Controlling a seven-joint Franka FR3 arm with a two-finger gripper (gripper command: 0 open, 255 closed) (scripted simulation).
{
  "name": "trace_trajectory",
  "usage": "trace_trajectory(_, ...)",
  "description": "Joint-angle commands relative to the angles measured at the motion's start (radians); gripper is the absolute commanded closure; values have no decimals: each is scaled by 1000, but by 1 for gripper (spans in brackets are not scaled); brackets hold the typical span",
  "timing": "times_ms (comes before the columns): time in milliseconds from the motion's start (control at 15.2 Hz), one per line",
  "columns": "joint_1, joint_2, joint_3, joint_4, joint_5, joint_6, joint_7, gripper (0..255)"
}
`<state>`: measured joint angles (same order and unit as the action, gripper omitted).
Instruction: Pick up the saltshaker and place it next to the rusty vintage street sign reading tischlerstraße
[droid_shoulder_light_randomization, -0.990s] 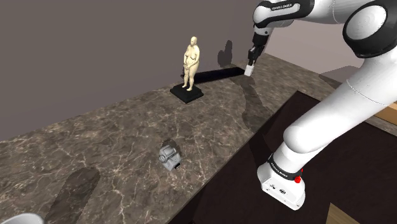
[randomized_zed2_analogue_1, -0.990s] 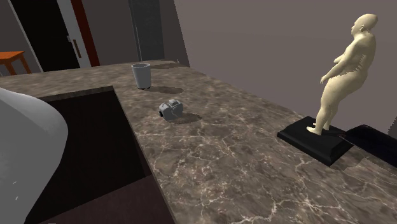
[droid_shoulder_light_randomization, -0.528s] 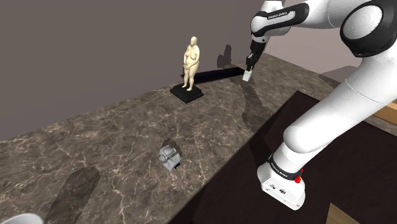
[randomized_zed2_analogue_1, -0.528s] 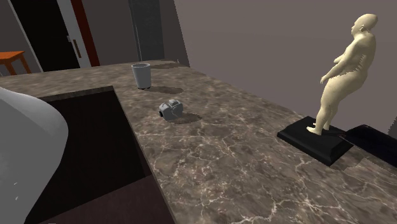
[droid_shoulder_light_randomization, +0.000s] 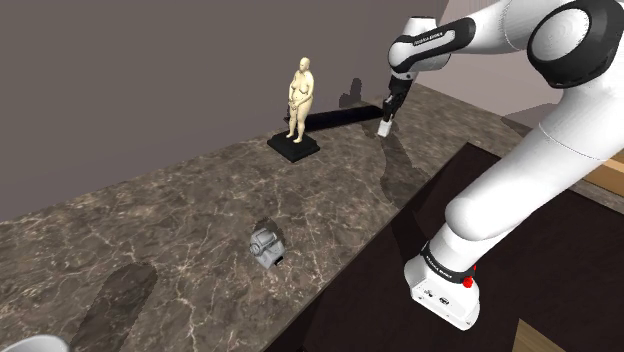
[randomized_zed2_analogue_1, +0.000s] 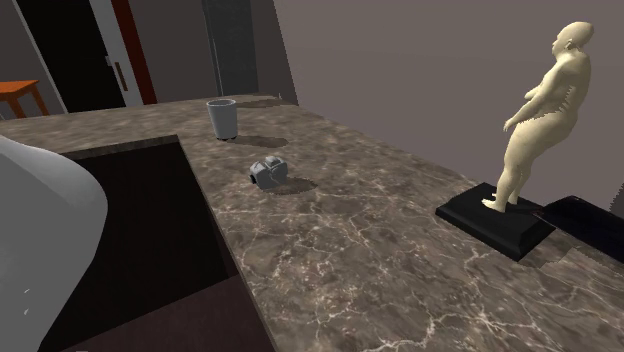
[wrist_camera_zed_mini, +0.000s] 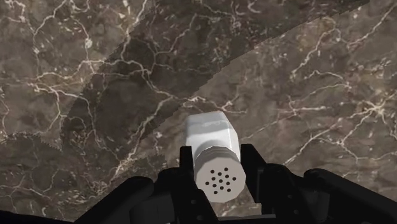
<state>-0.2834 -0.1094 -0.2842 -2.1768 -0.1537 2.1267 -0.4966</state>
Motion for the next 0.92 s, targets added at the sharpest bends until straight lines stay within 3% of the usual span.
trace_trajectory(0, -1, 11, -2, -17, 1, 28, 0, 255)
trace_trajectory(660, -4, 78, -9, -92, 9, 169, 2, 255)
trace_trajectory(858, -4, 78, -9, -92, 9, 169, 2, 255)
